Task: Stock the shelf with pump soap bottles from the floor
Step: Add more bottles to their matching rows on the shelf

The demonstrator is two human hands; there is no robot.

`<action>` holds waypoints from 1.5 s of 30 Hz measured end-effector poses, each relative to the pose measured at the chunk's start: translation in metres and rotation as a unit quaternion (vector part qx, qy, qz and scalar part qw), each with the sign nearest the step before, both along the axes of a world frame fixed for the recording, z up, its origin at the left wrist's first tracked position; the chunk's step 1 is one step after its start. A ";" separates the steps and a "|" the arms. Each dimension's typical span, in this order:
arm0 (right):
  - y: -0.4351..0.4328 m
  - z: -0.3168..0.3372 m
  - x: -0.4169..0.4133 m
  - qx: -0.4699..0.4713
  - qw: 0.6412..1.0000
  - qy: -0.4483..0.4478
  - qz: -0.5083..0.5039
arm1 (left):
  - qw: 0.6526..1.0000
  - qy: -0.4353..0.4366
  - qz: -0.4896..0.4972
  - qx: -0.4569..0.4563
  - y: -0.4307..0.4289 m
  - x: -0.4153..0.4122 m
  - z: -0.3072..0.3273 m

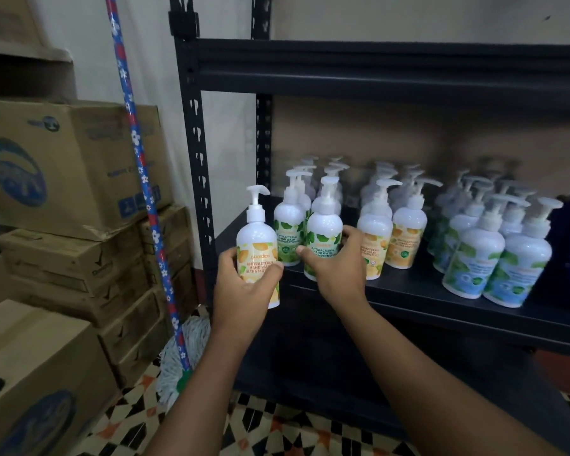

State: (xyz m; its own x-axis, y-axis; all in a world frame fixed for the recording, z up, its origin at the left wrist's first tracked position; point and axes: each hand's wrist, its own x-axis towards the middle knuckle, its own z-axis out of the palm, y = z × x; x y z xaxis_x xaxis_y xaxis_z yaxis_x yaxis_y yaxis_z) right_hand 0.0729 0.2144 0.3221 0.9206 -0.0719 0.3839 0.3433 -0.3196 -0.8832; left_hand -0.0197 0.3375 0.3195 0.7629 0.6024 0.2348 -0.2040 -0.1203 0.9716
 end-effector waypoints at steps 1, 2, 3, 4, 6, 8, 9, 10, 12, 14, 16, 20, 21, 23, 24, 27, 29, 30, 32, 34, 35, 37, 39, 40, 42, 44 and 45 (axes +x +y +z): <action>0.001 -0.001 0.001 -0.001 1.000 0.000 -0.001 | 1.000 0.003 0.000 0.001 0.001 0.001 -0.001; 0.001 -0.001 0.003 -0.001 1.000 0.001 -0.001 | 1.000 0.004 0.000 0.001 0.002 0.001 -0.003; 0.002 -0.002 0.003 0.000 1.000 0.003 -0.001 | 1.000 0.006 -0.002 0.001 0.002 0.001 -0.004; 0.004 -0.004 0.003 0.000 1.000 0.003 -0.002 | 1.000 0.008 -0.004 -0.001 0.003 0.001 -0.006; 0.005 -0.008 -0.002 -0.010 1.000 -0.001 -0.009 | 1.000 0.011 -0.010 -0.004 0.004 0.000 -0.009; 0.004 -0.012 -0.009 -0.023 1.000 -0.004 -0.012 | 1.000 0.013 -0.014 -0.004 0.004 0.000 -0.010; 0.003 -0.014 -0.011 -0.030 0.999 -0.004 -0.011 | 1.000 0.012 -0.014 -0.003 0.004 0.000 -0.010; 0.002 -0.015 -0.012 -0.037 0.999 -0.003 -0.010 | 1.000 0.010 -0.014 -0.004 0.003 0.000 -0.010; 0.001 -0.014 -0.011 -0.050 0.999 0.003 -0.012 | 1.000 0.009 -0.014 -0.009 0.001 0.000 -0.010; 0.002 -0.010 -0.007 -0.059 0.998 0.012 -0.012 | 1.000 0.009 -0.016 -0.011 -0.002 -0.001 -0.010; 0.004 -0.008 -0.003 -0.069 0.997 0.022 -0.014 | 1.000 0.010 -0.019 -0.012 -0.004 -0.001 -0.009; 0.006 -0.008 0.004 -0.083 0.996 0.029 -0.021 | 1.000 0.011 -0.025 -0.014 -0.007 -0.001 -0.009; 0.006 -0.007 0.005 -0.086 0.996 0.029 -0.023 | 0.999 0.011 -0.026 -0.015 -0.007 -0.001 -0.009; 0.007 -0.006 0.007 -0.090 0.995 0.031 -0.025 | 0.999 0.010 -0.030 -0.017 -0.009 -0.001 -0.008; 0.006 -0.006 0.007 -0.091 0.995 0.032 -0.024 | 0.999 0.011 -0.032 -0.017 -0.010 -0.001 -0.008; 0.003 -0.006 0.007 -0.094 0.995 0.038 -0.013 | 0.999 0.015 -0.035 -0.013 -0.012 0.000 -0.009; -0.002 -0.006 0.003 -0.098 0.994 0.042 0.000 | 0.999 0.020 -0.035 -0.008 -0.014 0.000 -0.010; -0.007 -0.006 -0.001 -0.097 0.994 0.041 0.010 | 0.999 0.022 -0.037 -0.006 -0.015 -0.001 -0.010; -0.019 -0.005 -0.013 -0.104 0.993 0.038 0.037 | 0.999 0.023 -0.039 -0.005 -0.019 -0.002 -0.009; -0.035 -0.006 -0.026 -0.120 0.991 0.026 0.050 | 0.999 0.024 -0.042 -0.004 -0.025 -0.004 -0.008; -0.045 -0.006 -0.032 -0.128 0.990 0.016 0.048 | 0.999 0.024 -0.045 -0.005 -0.029 -0.005 -0.007; -0.072 -0.005 -0.044 -0.153 0.988 -0.008 0.029 | 0.998 0.024 -0.057 -0.007 -0.044 -0.009 -0.005; -0.103 -0.003 -0.052 -0.175 0.984 -0.027 0.000 | 0.997 0.023 -0.074 -0.001 -0.063 -0.013 -0.004; -0.118 -0.003 -0.055 -0.182 0.982 -0.034 -0.017 | 0.996 0.021 -0.085 0.002 -0.074 -0.015 -0.004; -0.147 -0.003 -0.058 -0.191 0.978 -0.045 -0.064 | 0.994 0.015 -0.110 0.006 -0.096 -0.017 -0.005; -0.174 -0.007 -0.058 -0.202 0.972 -0.048 -0.111 | 0.991 0.011 -0.135 0.014 -0.118 -0.018 -0.006; -0.187 -0.009 -0.058 -0.209 0.968 -0.049 -0.132 | 0.989 0.010 -0.149 0.020 -0.129 -0.017 -0.007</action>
State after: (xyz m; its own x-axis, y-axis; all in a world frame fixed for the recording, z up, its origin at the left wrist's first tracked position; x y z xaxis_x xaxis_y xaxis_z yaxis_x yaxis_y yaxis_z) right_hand 0.0153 0.0276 0.3129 0.8492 -0.1191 0.5145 0.2763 -0.7299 -0.6252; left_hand -0.0369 0.2081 0.3126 0.9099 0.3411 0.2360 -0.2160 -0.0961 0.9717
